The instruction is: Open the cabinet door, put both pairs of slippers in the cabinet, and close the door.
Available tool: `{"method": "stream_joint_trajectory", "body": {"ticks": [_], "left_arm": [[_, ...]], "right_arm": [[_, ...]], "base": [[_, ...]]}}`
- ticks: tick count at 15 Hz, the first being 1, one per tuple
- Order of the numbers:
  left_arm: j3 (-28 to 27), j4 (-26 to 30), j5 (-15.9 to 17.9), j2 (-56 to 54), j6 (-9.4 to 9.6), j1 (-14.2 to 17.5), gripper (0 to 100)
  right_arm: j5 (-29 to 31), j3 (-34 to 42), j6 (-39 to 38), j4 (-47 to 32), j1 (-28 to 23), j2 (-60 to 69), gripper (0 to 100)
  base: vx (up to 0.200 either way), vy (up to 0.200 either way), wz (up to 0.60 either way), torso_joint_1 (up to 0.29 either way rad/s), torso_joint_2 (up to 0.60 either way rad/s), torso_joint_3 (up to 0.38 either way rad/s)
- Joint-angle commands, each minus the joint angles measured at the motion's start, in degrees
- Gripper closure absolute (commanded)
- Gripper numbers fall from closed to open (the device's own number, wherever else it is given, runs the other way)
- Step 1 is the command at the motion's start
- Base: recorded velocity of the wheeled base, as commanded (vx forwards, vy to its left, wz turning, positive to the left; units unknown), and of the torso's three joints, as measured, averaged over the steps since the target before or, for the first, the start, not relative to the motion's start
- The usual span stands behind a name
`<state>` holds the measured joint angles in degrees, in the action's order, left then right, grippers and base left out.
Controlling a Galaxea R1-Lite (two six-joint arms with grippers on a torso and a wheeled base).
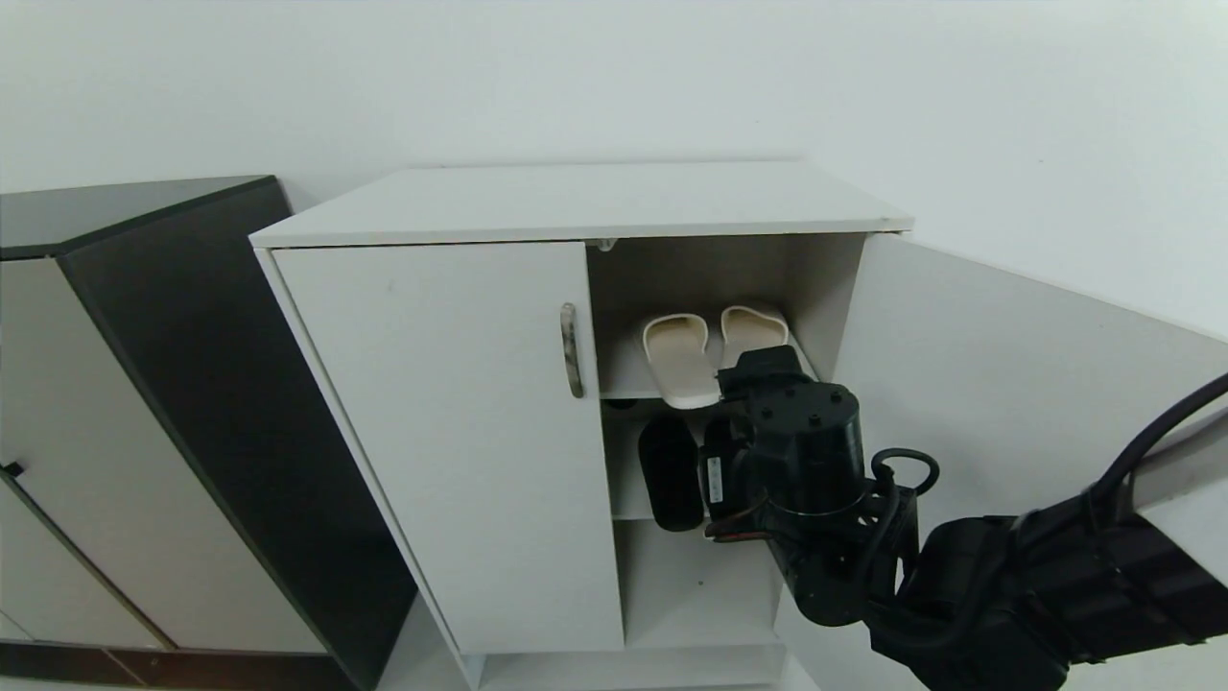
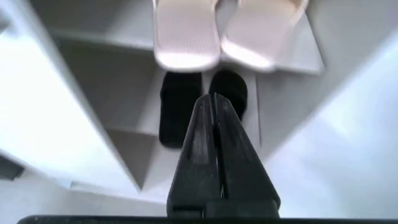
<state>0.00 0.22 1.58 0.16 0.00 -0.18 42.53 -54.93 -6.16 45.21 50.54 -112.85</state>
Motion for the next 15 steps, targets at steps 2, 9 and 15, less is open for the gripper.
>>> {"method": "stream_joint_trajectory", "body": {"ticks": [2,9,15], "left_arm": [[0.0,0.04,0.0,0.02,0.0,0.01,100],[0.0,0.04,0.0,0.02,0.0,0.01,100],[0.0,-0.04,0.0,0.02,0.0,0.01,100]], "right_arm": [[-0.08,0.88,0.0,0.14,0.08,-0.18,100],[-1.05,3.16,0.27,1.98,-0.09,-0.27,100],[-2.19,4.39,1.06,3.74,-0.62,-0.79,100]], "base": [[-0.2,0.0,0.0,-0.002,0.0,-0.002],[-0.2,0.0,0.0,0.003,0.0,0.002],[-0.033,0.0,0.0,0.0,0.0,0.0]]}}
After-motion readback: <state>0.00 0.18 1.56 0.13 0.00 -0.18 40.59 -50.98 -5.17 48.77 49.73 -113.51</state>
